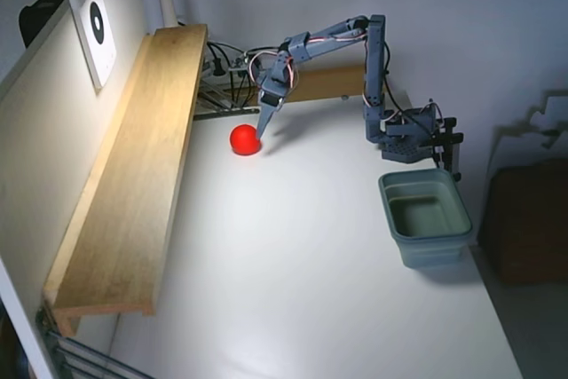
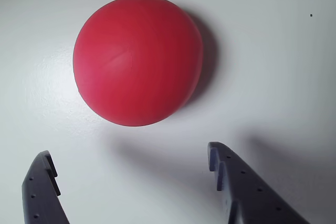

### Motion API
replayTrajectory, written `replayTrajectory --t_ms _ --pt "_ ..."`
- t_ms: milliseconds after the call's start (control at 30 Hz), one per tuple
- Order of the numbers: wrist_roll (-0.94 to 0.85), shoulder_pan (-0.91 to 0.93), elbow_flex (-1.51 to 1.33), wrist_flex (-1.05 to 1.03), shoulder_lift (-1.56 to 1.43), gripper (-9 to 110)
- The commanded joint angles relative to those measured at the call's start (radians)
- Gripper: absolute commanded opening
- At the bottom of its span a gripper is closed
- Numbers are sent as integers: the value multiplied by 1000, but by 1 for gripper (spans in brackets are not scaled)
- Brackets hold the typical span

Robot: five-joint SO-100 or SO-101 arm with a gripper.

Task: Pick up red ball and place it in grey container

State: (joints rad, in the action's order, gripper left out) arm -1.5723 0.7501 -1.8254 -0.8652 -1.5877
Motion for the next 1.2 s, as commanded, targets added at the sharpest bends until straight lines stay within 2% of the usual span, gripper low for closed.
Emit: replayTrajectory --t_ms 0,933,1167 --pt "2 8 66 -4 6 38" --pt "2 7 65 29 38 38" --pt "2 -41 65 29 38 38"
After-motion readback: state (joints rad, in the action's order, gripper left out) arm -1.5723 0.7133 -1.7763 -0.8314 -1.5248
